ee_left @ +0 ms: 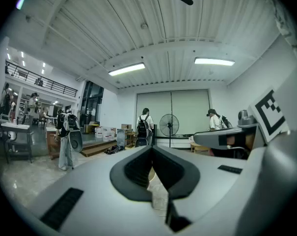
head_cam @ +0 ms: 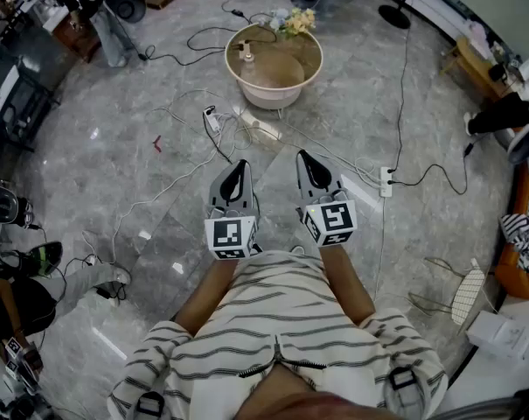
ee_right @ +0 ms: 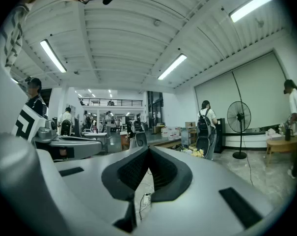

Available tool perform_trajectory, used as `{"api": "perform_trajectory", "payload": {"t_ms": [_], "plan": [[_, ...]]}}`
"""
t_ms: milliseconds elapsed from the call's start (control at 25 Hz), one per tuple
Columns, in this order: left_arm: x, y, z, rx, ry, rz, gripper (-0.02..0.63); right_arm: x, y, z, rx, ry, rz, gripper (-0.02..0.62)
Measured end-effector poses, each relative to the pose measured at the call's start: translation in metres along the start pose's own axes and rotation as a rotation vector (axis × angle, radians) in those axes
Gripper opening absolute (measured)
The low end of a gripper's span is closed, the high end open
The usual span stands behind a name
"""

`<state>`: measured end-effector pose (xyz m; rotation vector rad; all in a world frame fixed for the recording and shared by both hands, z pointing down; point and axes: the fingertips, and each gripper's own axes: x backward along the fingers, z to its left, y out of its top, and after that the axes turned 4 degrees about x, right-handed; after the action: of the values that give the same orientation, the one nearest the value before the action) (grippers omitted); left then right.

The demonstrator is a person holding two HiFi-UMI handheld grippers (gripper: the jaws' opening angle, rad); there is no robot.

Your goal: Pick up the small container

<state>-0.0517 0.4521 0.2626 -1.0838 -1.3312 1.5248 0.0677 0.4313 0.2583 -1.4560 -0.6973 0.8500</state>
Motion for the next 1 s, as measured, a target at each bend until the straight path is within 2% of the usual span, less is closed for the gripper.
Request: {"api": "perform_trajectory", "payload": {"t_ms": [200, 440, 560, 680, 840, 1000], "plan": [[-0.007, 0.004, 0.025, -0.008, -0.031, -0.008, 0.002, -0.022, 0.004, 0.011, -0.040, -0.018, -0.038, 0.011], [-0.007, -0.001, 0.063, 0.009, -0.049, -0.001, 0.002, -0.042, 0.005, 0.022, -0.060, -0.092, -0.065, 0.011], [-0.014, -0.004, 0.074, 0.040, -0.055, 0.006, 0.002, -0.048, 0.006, 0.025, -0.027, -0.132, -0.067, 0.011], [-0.025, -0.010, 0.077, 0.060, -0.071, 0.020, 0.002, -0.057, 0.005, 0.026, -0.003, -0.135, -0.047, 0.011], [-0.055, -0.024, 0.081, 0.062, -0.080, 0.045, 0.002, -0.083, 0.002, 0.015, 0.004, -0.108, -0.037, 0.011], [-0.103, -0.022, 0.081, 0.029, -0.098, 0.048, 0.002, -0.119, -0.005, -0.019, -0.014, -0.111, -0.052, 0.011]]}}
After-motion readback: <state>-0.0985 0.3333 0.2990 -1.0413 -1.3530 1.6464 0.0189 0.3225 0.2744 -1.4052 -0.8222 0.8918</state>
